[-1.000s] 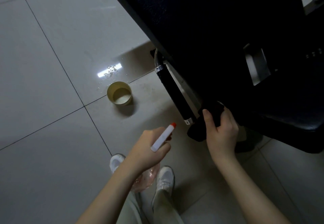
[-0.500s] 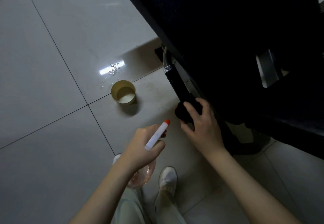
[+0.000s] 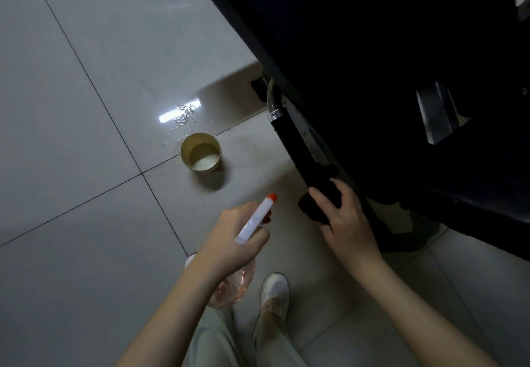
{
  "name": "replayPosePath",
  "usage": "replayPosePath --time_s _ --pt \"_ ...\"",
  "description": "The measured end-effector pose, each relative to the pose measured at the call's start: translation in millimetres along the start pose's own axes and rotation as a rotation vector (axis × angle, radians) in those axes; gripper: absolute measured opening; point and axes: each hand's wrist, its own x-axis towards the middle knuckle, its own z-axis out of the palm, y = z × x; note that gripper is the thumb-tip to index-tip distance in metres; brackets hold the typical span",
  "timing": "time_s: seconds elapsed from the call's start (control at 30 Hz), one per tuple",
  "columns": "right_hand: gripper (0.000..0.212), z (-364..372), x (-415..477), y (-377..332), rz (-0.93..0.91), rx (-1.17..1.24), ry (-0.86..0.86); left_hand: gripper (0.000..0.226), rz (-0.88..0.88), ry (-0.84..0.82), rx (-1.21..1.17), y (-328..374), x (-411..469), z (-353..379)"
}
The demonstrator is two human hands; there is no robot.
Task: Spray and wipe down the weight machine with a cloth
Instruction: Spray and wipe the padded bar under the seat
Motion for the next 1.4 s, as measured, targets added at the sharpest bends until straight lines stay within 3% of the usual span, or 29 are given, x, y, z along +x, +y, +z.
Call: replayPosePath --time_s 0.17,0.33,0.43,0.53,0.67,0.77,0.9,1.03,1.17,1.23,1.33,1.4 --pt "0.093 6 27 -19 0.161 -0.007 -0.039 0.040 0.000 0.012 -0.003 -6 1 -1" --pt "0.086 8 -3 -7 0.111 -0.111 0.012 0.042 -0.012 0.059 -0.045 -7 0 -4" --pt "0.085 -2 -11 -6 0.106 -0.090 0.076 0.057 0.002 0.070 -0.079 -2 -2 -8" --pt "0.072 -12 18 -22 0.013 -0.078 0.122 0.061 -0.009 0.083 -0.074 -3 -2 -11" --pt "0.077 10 72 -32 -0.085 -0.258 0.023 0.054 -0.021 0.103 -0.093 -7 2 -11" --pt "0.074 16 64 -24 -0.102 -0.370 -0.030 0.047 -0.023 0.116 -0.072 -10 5 -13" --pt "0.053 -7 48 -22 -0.188 -0.367 0.083 0.059 -0.006 0.118 -0.081 -11 4 -20" --pt "0.046 -20 95 -31 -0.348 -0.384 0.200 0.060 0.013 0.150 -0.080 -13 7 -24" --pt "0.065 4 132 -39 -0.370 -0.585 -0.030 0.056 0.012 0.153 -0.069 -20 9 -22" --pt "0.064 4 125 -33 -0.373 -0.625 -0.113 0.055 0.022 0.152 -0.060 -22 10 -22" --pt "0.041 -3 97 -21 -0.536 -0.602 -0.043 0.048 0.013 0.157 -0.045 -21 11 -26" --pt "0.038 -12 93 -23 -0.599 -0.545 0.000 0.051 0.019 0.169 -0.052 -19 11 -31"
